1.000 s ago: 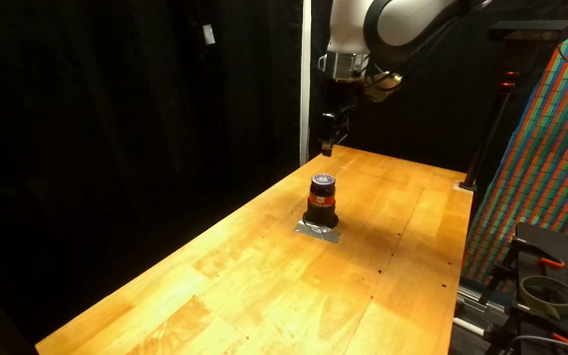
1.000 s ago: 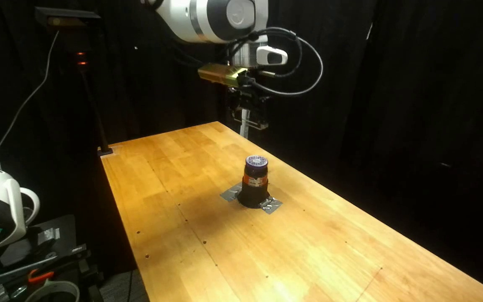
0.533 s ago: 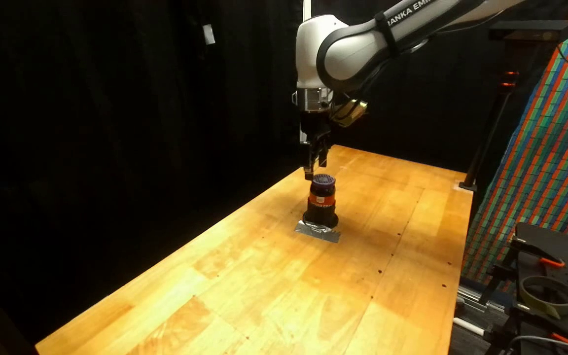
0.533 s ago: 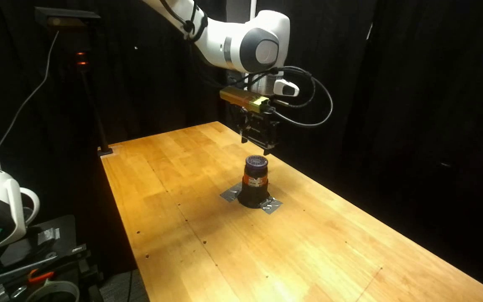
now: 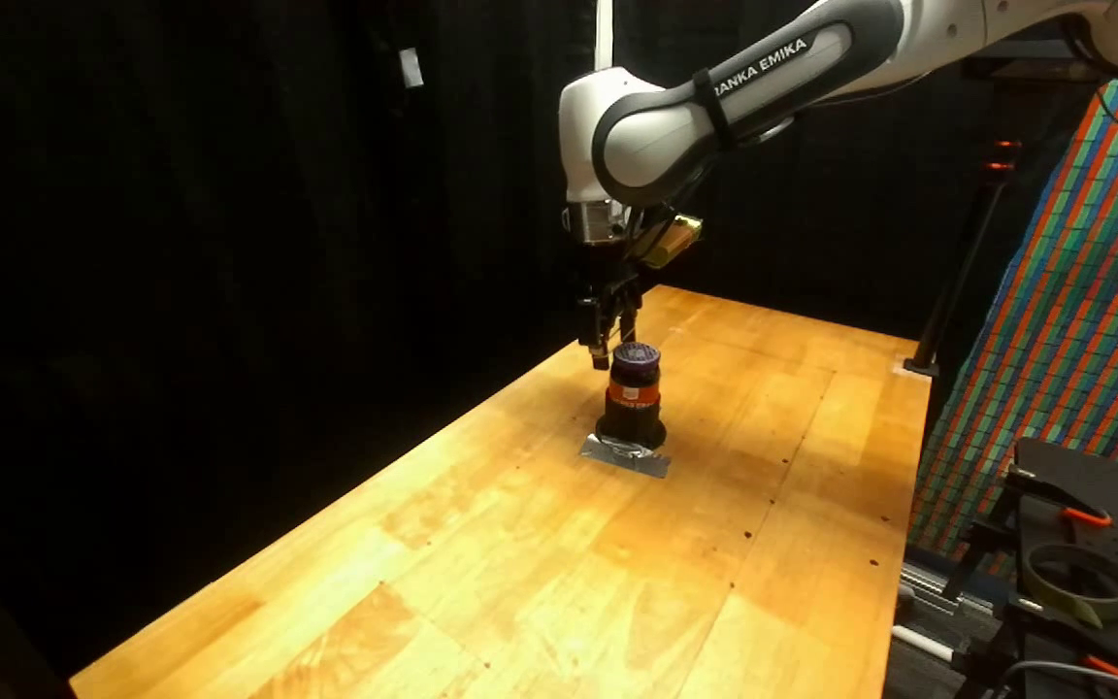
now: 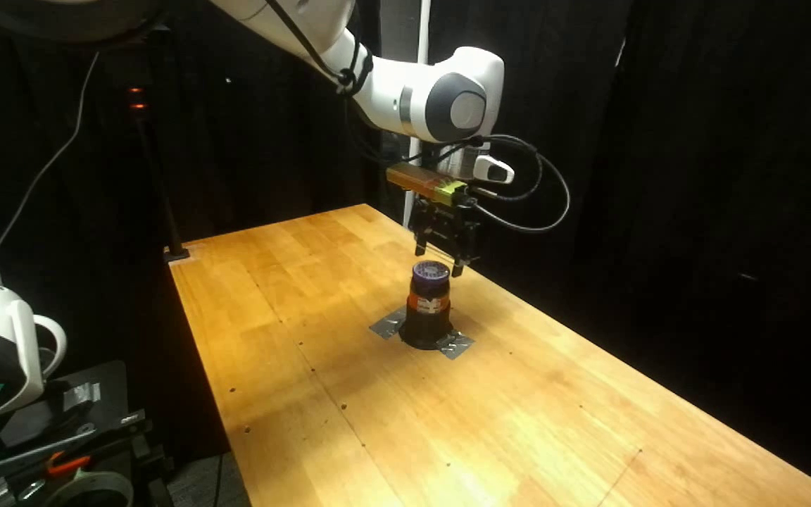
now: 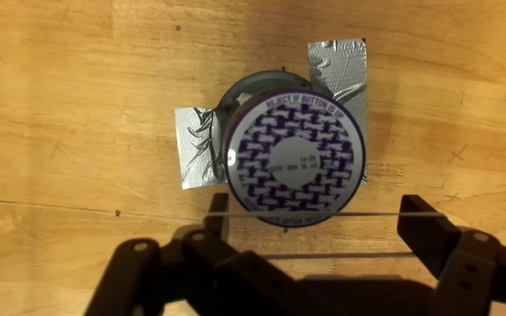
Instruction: Put the rubber band around the cup
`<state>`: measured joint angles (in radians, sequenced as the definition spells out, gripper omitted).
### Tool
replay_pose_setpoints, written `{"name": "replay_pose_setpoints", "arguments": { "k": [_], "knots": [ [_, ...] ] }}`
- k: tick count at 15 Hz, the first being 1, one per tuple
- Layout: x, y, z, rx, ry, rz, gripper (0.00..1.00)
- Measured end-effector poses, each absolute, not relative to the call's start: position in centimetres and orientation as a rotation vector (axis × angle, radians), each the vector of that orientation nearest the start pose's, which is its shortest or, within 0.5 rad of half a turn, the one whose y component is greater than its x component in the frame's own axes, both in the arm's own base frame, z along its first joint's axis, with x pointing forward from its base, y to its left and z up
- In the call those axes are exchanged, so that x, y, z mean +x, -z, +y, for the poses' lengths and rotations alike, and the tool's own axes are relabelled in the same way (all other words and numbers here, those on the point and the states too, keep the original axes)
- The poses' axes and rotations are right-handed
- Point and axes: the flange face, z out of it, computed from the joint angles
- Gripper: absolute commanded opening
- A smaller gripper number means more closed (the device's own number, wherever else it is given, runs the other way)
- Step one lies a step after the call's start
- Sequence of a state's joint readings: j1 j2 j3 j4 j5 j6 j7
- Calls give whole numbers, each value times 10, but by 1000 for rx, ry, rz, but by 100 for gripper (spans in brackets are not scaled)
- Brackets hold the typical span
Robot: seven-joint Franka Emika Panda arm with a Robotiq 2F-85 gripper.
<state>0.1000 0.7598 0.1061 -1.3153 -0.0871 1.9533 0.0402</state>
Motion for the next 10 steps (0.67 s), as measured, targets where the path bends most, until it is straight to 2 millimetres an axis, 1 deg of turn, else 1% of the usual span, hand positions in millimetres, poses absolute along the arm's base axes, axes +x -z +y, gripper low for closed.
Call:
{"name": "replay_pose_setpoints", "arguments": {
  "k": [6,10],
  "knots": [
    [724,-254,124,-3155,-212,-271,100],
    [719,-248,126,-3155,-294,-276,100]
  ]
}}
